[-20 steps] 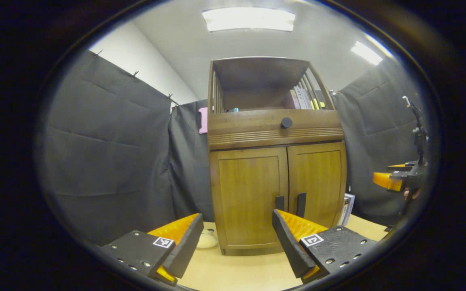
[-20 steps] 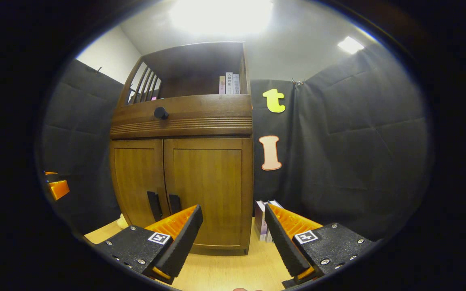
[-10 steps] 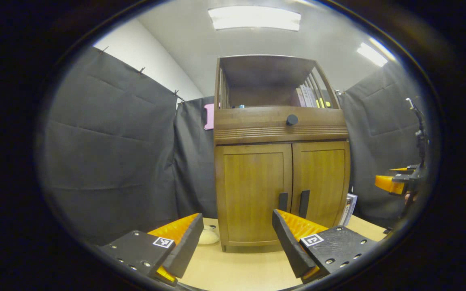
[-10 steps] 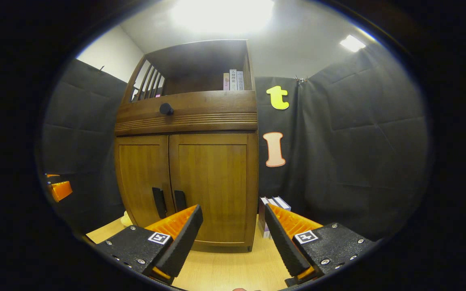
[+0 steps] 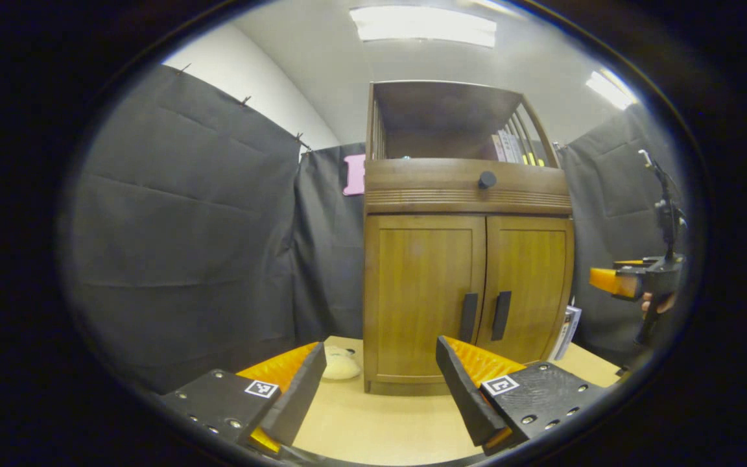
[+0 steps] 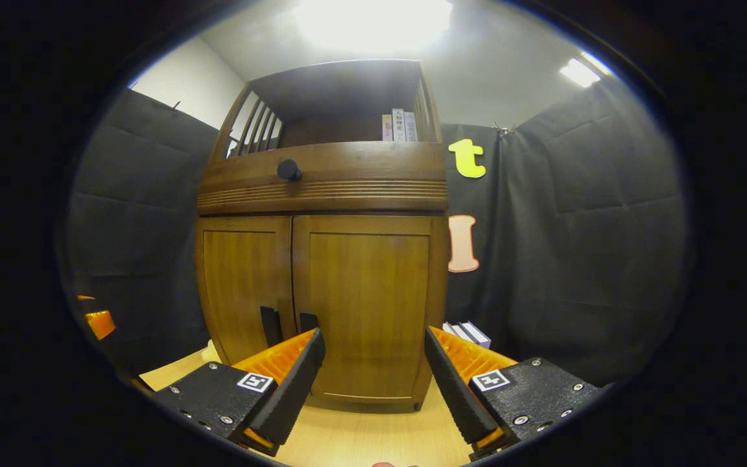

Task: Open the right door of the double-door shoe cabinet with the right hand, and open the left door with the left hand.

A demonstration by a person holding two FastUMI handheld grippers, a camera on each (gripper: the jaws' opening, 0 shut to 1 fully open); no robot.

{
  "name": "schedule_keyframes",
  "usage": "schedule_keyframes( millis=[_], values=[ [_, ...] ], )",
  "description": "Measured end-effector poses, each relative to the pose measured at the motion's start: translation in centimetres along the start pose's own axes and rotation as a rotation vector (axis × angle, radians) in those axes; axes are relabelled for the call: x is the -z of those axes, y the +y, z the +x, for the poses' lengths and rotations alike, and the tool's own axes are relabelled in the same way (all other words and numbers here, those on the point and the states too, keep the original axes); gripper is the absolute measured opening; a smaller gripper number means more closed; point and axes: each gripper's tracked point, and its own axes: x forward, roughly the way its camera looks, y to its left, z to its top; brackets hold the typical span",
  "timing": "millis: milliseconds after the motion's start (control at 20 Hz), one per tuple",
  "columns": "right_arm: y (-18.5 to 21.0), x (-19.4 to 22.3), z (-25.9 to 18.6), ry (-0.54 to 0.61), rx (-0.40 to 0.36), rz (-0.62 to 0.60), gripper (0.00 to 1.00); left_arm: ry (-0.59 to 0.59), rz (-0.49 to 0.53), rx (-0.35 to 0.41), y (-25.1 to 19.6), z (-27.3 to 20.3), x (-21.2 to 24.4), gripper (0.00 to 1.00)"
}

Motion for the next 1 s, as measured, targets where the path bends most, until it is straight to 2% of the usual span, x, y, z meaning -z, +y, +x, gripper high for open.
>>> schedule_keyframes(
  millis=[250, 450, 500, 550, 600, 1000],
  values=[
    [4.1, -1.2, 3.9, -0.006, -0.062, 0.003, 0.95, 0.035, -0.015, -0.026, 1.8, -1.1, 1.6, 1.0],
    [6.5, -1.0, 6.9, 0.006, -0.074, -0.027, 0.95, 0.067, -0.018, -0.047, 2.8, -1.7, 2.6, 1.0],
    [7.1, -1.0, 7.7, 0.009, -0.077, -0.024, 0.95, 0.075, -0.019, -0.051, 2.8, -1.9, 3.0, 0.97],
    [7.6, -0.6, 8.4, 0.015, -0.083, -0.019, 0.95, 0.082, -0.021, -0.054, 2.9, -2.0, 3.1, 1.0],
    [8.1, -0.2, 9.2, 0.021, -0.087, -0.012, 0.96, 0.09, -0.024, -0.056, 3.1, -2.0, 3.6, 0.97],
    [9.8, 4.5, 14.8, 0.132, -0.059, -0.012, 0.96, 0.155, -0.034, -0.056, 3.8, -1.0, 6.0, 1.0]
  ],
)
